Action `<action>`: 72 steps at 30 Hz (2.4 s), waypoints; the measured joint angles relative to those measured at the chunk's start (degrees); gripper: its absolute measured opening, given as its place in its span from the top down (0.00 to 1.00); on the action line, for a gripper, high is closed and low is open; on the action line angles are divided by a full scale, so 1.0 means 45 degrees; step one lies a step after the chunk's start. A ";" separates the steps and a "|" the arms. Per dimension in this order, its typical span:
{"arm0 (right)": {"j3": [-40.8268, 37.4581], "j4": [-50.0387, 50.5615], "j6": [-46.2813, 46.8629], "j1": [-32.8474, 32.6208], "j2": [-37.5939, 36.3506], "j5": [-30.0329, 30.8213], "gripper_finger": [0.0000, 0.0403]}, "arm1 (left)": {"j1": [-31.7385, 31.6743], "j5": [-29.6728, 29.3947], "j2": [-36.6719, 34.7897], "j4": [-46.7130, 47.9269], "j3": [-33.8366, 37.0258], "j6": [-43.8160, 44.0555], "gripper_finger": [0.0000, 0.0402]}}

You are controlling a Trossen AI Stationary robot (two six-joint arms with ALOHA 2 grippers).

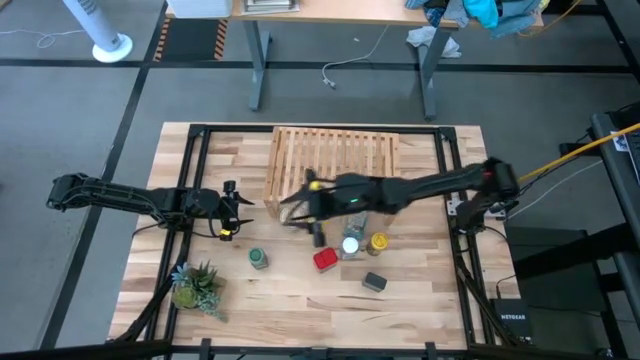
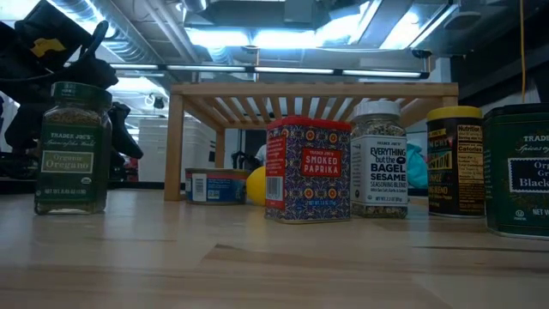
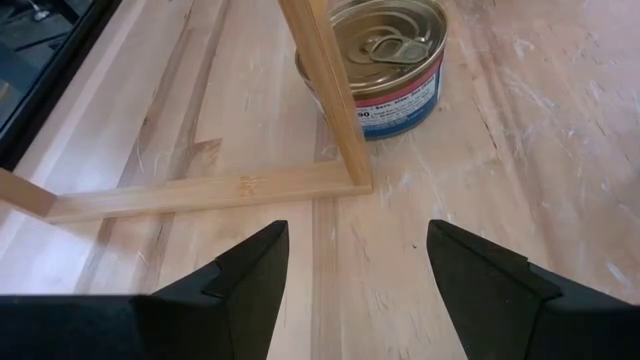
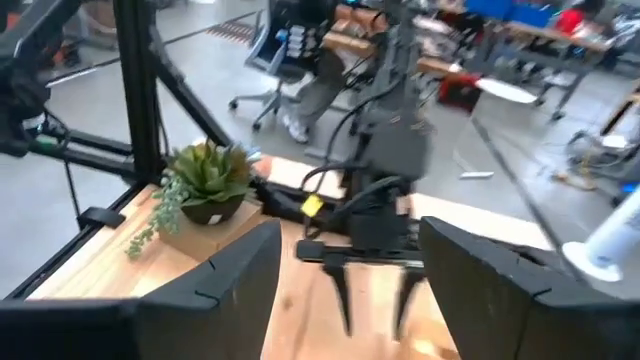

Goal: Shelf spices
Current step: Put the green seasoning bottle on the shelf

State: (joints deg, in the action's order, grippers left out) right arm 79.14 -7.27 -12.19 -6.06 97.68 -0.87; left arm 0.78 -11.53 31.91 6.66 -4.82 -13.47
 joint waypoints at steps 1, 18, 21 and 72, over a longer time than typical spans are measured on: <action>-0.0392 0.0014 -0.0023 0.0009 -0.0574 0.0074 0.40 | -0.0005 0.0000 0.0002 -0.0015 -0.0004 0.0000 0.42; -0.8112 -0.0013 0.1102 -0.1014 -1.0021 0.3869 0.40 | -0.0002 -0.0002 -0.0001 -0.0008 -0.0002 0.0000 0.42; -0.8805 -0.0007 0.1307 -0.1683 -1.0963 0.4610 0.40 | 0.0000 -0.0005 -0.0003 -0.0012 0.0000 0.0000 0.42; -1.6573 0.0802 0.5233 -0.6572 -1.8441 0.9969 0.40 | 0.1756 0.1639 0.0002 -0.5917 -0.0336 0.7248 0.42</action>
State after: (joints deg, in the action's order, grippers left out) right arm 4.56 -3.66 11.35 -35.64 14.70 43.99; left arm 8.68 -4.16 31.92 -19.96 -6.33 19.14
